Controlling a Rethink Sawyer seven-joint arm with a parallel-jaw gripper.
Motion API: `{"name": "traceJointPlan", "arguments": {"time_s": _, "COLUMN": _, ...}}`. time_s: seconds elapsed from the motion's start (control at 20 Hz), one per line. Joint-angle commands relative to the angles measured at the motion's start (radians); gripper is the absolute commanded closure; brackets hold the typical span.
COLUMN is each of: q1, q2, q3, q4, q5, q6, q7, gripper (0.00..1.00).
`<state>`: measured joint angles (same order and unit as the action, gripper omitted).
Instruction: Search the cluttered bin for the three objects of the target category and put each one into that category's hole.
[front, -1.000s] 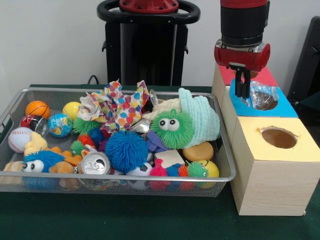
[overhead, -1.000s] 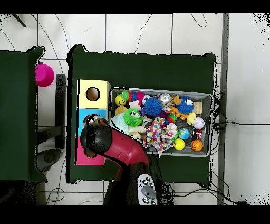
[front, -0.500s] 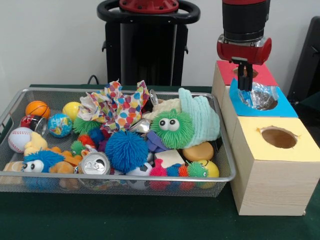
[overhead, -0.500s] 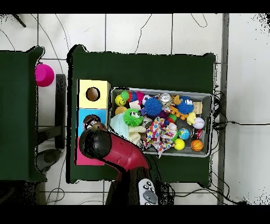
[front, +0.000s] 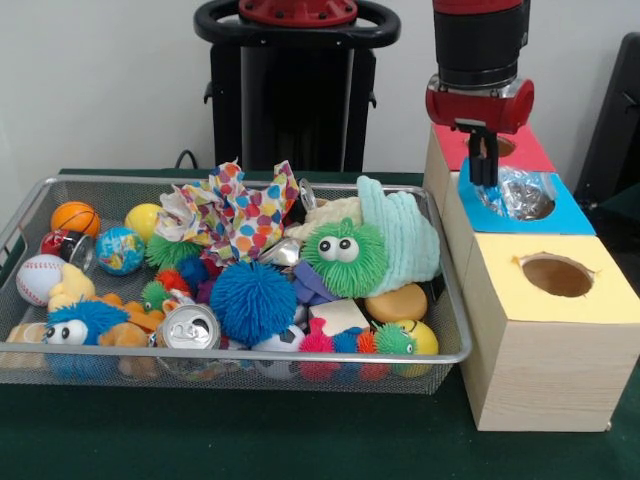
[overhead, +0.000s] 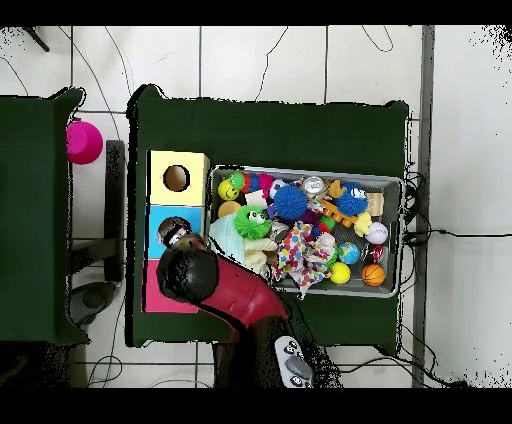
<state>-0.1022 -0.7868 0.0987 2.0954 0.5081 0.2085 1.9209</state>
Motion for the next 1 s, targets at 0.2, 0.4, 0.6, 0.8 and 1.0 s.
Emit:
{"name": "traceJointPlan", "arguments": {"time_s": 0.2, "q1": -0.043, "q2": 0.176, "q3": 0.154, "q4": 0.006, "q5": -0.034, "q6": -0.147, "q7": 0.178, "gripper": 1.00}}
{"name": "traceJointPlan", "arguments": {"time_s": 0.4, "q1": -0.061, "q2": 0.163, "q3": 0.209, "q4": 0.038, "q5": -0.025, "q6": -0.142, "q7": 0.194, "gripper": 1.00}}
{"name": "traceJointPlan", "arguments": {"time_s": 0.6, "q1": -0.061, "q2": 0.137, "q3": 0.230, "q4": 0.063, "q5": -0.013, "q6": -0.125, "q7": 0.206, "gripper": 1.00}}
{"name": "traceJointPlan", "arguments": {"time_s": 0.8, "q1": -0.063, "q2": 0.165, "q3": 0.234, "q4": 0.053, "q5": -0.026, "q6": -0.142, "q7": 0.200, "gripper": 1.00}}
{"name": "traceJointPlan", "arguments": {"time_s": 1.0, "q1": -0.001, "q2": 0.160, "q3": 0.183, "q4": 0.032, "q5": -0.004, "q6": -0.137, "q7": 0.231, "gripper": 1.00}}
